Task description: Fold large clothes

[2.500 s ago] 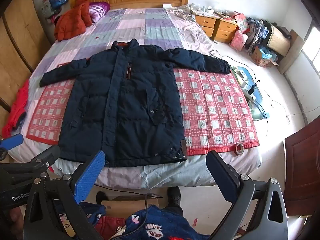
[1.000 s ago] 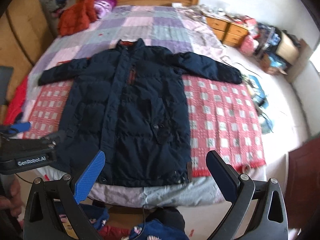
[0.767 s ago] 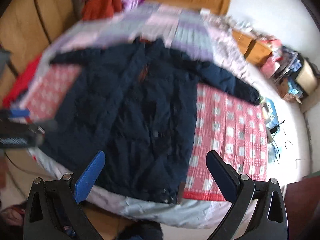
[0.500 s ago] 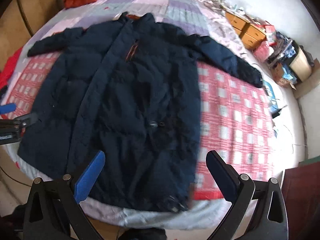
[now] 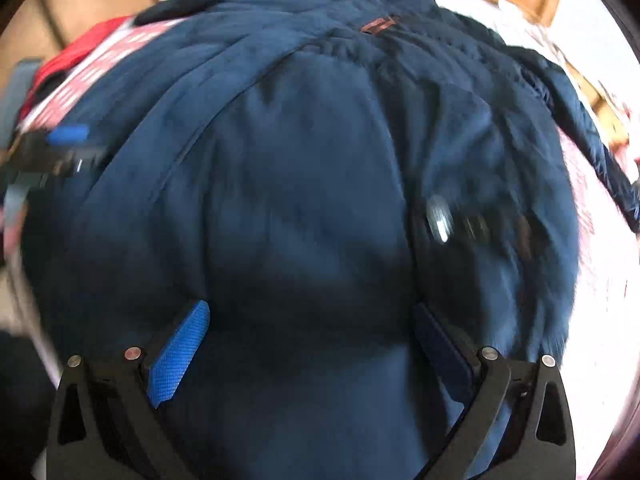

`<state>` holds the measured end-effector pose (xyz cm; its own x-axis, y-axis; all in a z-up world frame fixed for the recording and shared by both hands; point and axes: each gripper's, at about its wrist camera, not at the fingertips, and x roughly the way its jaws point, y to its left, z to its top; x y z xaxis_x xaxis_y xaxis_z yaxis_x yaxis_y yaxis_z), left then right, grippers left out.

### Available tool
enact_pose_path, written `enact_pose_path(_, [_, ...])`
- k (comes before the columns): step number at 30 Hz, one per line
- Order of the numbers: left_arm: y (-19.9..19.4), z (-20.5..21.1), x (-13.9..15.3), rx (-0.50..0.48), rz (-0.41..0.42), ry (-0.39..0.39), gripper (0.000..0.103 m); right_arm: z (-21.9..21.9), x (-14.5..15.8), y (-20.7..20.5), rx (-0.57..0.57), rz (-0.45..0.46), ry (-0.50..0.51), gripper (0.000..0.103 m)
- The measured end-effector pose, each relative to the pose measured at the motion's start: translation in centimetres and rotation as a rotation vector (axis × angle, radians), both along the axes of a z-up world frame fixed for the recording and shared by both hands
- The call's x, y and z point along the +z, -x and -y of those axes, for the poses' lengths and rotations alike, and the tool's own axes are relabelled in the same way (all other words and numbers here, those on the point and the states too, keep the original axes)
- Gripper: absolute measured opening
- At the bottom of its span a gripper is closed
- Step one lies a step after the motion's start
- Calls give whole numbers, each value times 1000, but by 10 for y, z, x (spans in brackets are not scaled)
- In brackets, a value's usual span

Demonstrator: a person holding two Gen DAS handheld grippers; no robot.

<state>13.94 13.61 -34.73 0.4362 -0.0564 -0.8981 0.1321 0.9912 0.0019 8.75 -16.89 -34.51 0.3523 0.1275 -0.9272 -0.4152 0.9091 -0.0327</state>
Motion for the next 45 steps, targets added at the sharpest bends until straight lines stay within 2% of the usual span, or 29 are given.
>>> enact_pose_path(4, [4,-27,16,59,-78,-85,103,43,13,15,-147,-96,40,103])
enact_pose_path(5, [0,-30,22,66,-83,-92,103,48,21,12,-170,-104,52,103])
enact_pose_path(6, [-16,-30,40,64,-67,-67,103,51,31,3,-190,-89,52,103])
enact_pose_path(8, [-44,-23,63,41,-27,-19,103,52,65,-31,-196,4,-2,103])
enact_pose_path(11, [-128,0,103,-41,72,40,103,34,107,-114,-85,147,-36,103])
enact_pose_path(13, [-201,16,127,-70,176,86,103,22,124,-181,-13,230,-51,103])
enact_pose_path(14, [-216,24,134,-74,208,92,103,12,128,-218,9,261,-51,103])
enact_pose_path(15, [-256,32,134,-69,242,113,103,2,128,-253,27,287,-54,103])
enact_pose_path(17, [-305,42,123,-51,232,121,103,-13,117,-315,4,302,-58,103])
enact_pose_path(19, [-358,53,92,-18,175,46,103,-19,93,-386,-106,229,-73,103])
enact_pose_path(21, [-394,59,67,6,128,-17,103,-15,69,-436,-225,154,-90,103])
enact_pose_path(22, [-416,57,51,44,100,-37,103,-10,58,-455,-290,142,-83,103])
enact_pose_path(25, [-445,37,22,130,36,-25,103,7,27,-491,-404,128,-41,103])
enact_pose_path(27, [-466,24,-9,164,-25,-67,103,19,-3,-507,-453,42,-62,103])
enact_pose_path(28, [-470,17,-23,152,-53,-26,103,21,-19,-512,-467,-7,-60,103])
enact_pose_path(29, [-467,11,-26,144,-15,16,103,22,-32,-510,-458,-11,-60,103])
enact_pose_path(31, [-459,7,-25,112,47,17,103,19,-33,-498,-423,101,-33,103])
enact_pose_path(33, [-452,-10,-22,103,91,-7,103,24,-34,-497,-378,116,-48,103])
enact_pose_path(36, [-449,-54,-18,186,119,-76,103,55,-31,-491,-330,132,-79,102])
enact_pose_path(38, [-447,-93,-18,256,103,-124,103,72,-29,-484,-317,129,-121,92])
enact_pose_path(39, [-447,-98,-16,259,103,-136,103,74,-28,-483,-313,134,-109,87])
enact_pose_path(40, [-448,-103,-13,292,100,-160,103,70,-27,-484,-323,141,-75,87])
enact_pose_path(42, [-451,-100,-4,326,94,-121,103,50,-19,-480,-348,181,32,88])
enact_pose_path(44, [-436,-81,12,250,136,5,103,21,-8,-455,-272,187,-54,88])
enact_pose_path(45, [-423,-60,11,188,157,14,103,8,-4,-441,-204,198,-81,89])
